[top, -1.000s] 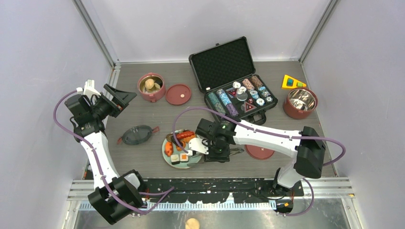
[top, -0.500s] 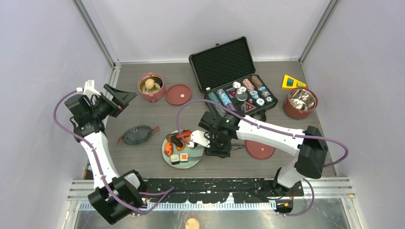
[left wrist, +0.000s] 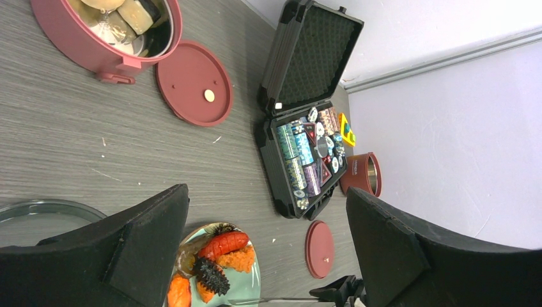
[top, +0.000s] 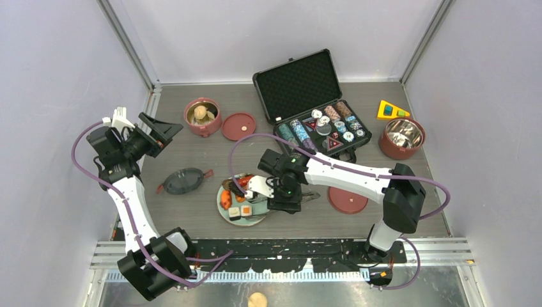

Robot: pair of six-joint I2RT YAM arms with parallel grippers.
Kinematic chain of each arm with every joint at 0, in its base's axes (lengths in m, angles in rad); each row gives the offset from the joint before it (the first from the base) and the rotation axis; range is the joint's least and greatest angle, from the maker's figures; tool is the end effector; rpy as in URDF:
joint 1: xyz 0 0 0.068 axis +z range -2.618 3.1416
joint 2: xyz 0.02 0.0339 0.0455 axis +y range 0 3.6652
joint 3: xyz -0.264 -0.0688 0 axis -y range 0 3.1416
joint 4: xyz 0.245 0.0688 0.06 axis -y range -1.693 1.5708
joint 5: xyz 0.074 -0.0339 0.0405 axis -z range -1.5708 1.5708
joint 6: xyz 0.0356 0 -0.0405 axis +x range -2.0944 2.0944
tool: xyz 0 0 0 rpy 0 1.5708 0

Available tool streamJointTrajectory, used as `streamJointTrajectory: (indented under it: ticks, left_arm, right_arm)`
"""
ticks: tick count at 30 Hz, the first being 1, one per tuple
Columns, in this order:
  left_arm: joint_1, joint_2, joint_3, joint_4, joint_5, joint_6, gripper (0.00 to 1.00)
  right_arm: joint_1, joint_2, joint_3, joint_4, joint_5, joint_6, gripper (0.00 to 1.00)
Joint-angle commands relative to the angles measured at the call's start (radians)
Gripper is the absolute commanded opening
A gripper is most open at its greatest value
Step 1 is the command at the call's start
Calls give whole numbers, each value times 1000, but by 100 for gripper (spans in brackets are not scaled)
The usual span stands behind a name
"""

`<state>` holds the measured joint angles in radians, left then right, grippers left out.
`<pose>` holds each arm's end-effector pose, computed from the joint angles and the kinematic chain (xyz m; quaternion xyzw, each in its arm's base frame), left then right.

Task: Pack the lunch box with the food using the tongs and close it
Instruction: Pick up the fake food from the plate.

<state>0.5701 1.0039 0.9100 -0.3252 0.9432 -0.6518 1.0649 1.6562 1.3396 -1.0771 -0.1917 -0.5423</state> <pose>0.1961 0.0915 0.3343 -0.2260 0.7539 -0.4005 0.4691 0.1458 0.2773 0.2500 -0.7196 0.6821 0.1148 0.0604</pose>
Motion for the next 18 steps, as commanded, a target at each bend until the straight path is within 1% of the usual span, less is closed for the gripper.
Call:
streamJointTrajectory:
  ticks: [1, 11, 18]
  left_arm:
    - [7, 1, -1, 39, 19, -8, 95]
    - [7, 7, 0, 41, 18, -8, 95]
    - [8, 6, 1, 40, 18, -9, 95]
  right_arm:
    - [4, 14, 51, 33, -31, -21, 54]
    - [4, 40, 67, 33, -41, -30, 51]
    - [-15, 10, 83, -12, -43, -18, 38]
